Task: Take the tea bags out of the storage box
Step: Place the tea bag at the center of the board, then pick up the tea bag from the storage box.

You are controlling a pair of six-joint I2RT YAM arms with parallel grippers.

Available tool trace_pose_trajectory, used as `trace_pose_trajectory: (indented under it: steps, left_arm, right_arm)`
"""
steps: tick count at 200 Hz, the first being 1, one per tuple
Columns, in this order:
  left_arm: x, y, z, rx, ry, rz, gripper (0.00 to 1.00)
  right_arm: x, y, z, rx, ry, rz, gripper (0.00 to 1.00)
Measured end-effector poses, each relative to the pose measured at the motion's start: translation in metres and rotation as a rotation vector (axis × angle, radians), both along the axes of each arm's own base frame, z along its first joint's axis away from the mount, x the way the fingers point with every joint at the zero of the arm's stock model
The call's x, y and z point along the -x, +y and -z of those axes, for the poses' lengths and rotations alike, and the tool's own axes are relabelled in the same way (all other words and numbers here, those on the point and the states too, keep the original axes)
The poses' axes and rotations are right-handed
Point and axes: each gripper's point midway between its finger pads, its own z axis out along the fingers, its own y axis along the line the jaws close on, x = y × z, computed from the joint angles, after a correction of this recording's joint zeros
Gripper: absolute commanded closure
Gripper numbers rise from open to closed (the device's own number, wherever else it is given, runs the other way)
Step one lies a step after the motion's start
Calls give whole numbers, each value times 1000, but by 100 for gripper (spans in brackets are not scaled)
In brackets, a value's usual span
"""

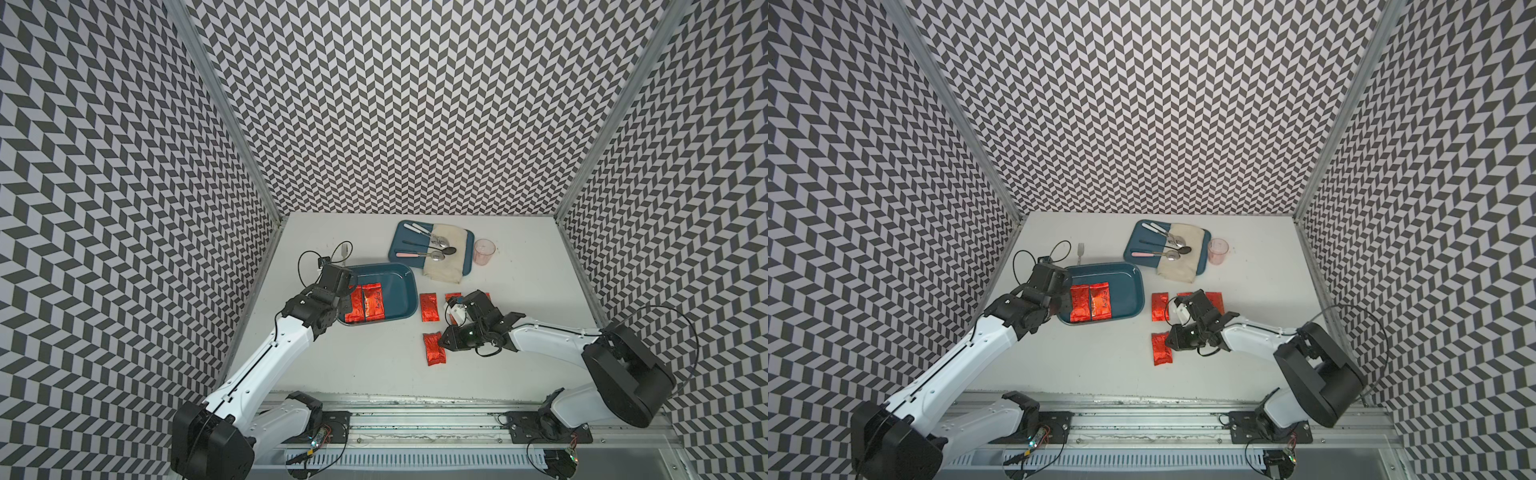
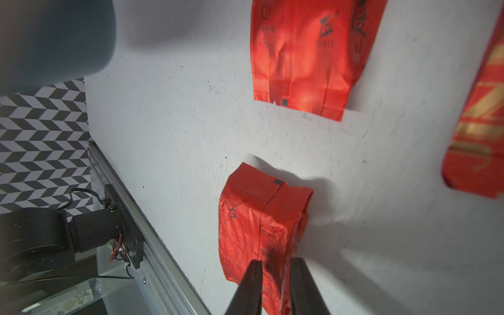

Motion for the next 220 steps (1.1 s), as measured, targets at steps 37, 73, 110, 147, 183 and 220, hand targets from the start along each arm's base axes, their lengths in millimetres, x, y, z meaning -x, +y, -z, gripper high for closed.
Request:
trace_pose_trajectory:
  steps: [37, 73, 110, 147, 183, 220]
  left_arm:
    - [0, -1, 0, 3, 2, 3, 100]
    - [0, -2, 1, 10, 5, 10, 100]
    - [0, -3, 1, 14, 6, 12, 100]
    - [0, -4, 1, 17, 5, 14, 100]
    - [0, -4, 1, 17, 5, 14, 100]
    - [0, -4, 1, 14, 6, 17, 100]
  right_arm:
    - [-15, 9, -58, -81, -129, 2, 71]
    - [-23, 47, -137, -281, -278, -58, 67]
    - [-32, 115, -172, -372, -295, -173, 66]
    - [-56, 157, -144, -340, -246, -199, 54]
    - [-70, 170, -104, -283, -188, -192, 54]
    - [-73, 174, -80, -255, -151, -193, 55]
